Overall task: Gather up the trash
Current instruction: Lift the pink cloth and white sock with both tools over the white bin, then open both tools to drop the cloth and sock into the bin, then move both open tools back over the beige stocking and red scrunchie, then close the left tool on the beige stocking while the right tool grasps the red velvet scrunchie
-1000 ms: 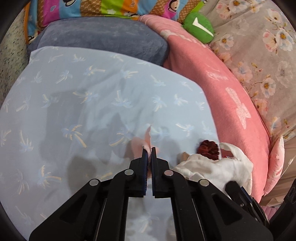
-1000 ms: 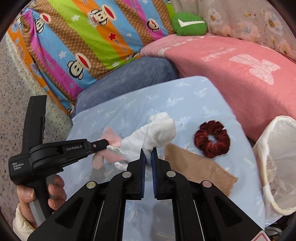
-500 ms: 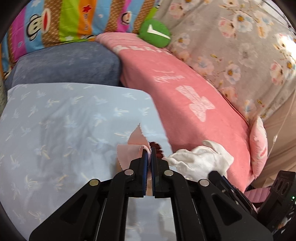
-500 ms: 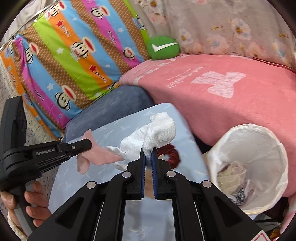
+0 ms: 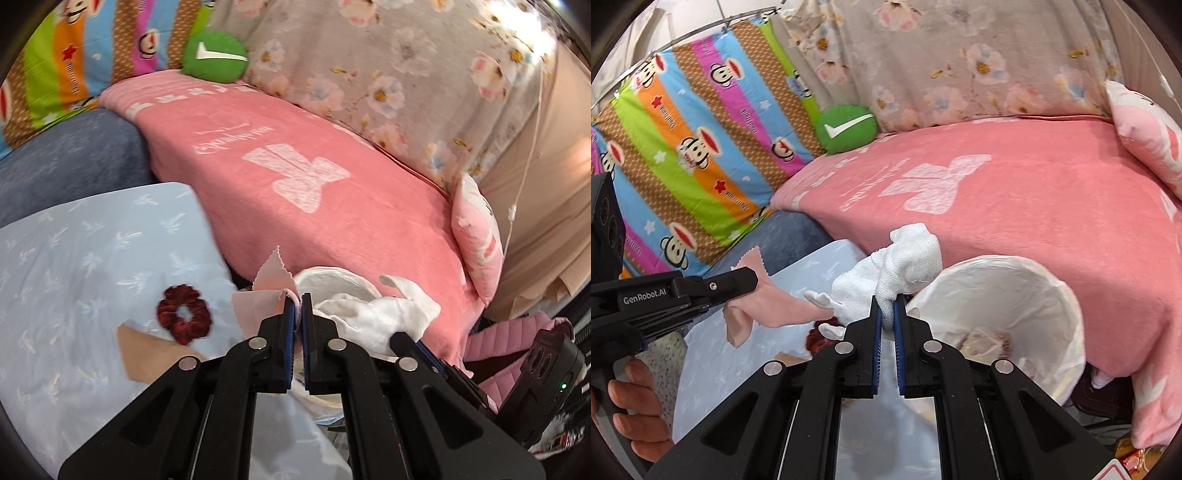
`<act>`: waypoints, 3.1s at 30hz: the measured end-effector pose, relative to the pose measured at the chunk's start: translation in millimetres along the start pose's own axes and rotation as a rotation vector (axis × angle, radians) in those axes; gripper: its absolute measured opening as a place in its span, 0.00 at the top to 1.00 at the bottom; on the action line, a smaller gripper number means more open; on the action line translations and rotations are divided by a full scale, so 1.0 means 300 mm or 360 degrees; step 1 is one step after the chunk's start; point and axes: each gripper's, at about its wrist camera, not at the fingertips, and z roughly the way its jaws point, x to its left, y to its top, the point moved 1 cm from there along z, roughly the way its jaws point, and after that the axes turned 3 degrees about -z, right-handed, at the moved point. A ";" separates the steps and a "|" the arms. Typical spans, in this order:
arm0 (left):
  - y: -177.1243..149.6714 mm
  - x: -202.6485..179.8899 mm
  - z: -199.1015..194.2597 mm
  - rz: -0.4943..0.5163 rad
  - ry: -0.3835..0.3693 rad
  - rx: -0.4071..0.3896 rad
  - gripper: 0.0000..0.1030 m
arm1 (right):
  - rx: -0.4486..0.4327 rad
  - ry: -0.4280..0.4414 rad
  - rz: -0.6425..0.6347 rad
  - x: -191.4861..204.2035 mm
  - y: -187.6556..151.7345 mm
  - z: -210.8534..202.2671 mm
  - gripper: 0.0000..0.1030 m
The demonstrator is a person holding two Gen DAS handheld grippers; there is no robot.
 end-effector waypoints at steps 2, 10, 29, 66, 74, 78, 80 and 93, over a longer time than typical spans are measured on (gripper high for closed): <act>-0.007 -0.043 0.020 0.0038 -0.0031 0.0022 0.97 | -0.0009 -0.0023 0.0027 -0.037 0.006 -0.006 0.94; -0.017 -0.171 0.122 0.0101 -0.0110 0.0129 0.95 | -0.0023 -0.0104 0.0124 -0.184 0.002 -0.031 0.94; -0.031 -0.156 0.122 0.0159 0.0111 -0.0020 0.34 | -0.0019 -0.0099 0.0085 -0.164 0.004 0.003 0.75; -0.153 0.265 0.114 -0.0221 0.0425 0.0085 0.12 | 0.0136 0.0039 -0.0092 0.073 -0.072 0.111 0.57; -0.203 0.397 0.139 -0.0352 0.0536 0.0155 0.12 | 0.0206 0.0085 -0.0125 0.136 -0.106 0.159 0.56; -0.225 0.460 0.173 -0.0422 0.0594 0.0202 0.12 | 0.0247 0.0101 -0.0149 0.170 -0.129 0.186 0.56; -0.233 0.485 0.188 -0.0450 0.0630 0.0220 0.12 | 0.0267 0.0105 -0.0166 0.186 -0.141 0.200 0.56; -0.257 0.540 0.258 -0.0417 0.0690 0.0332 0.39 | 0.0365 0.0114 -0.0224 0.265 -0.181 0.291 0.56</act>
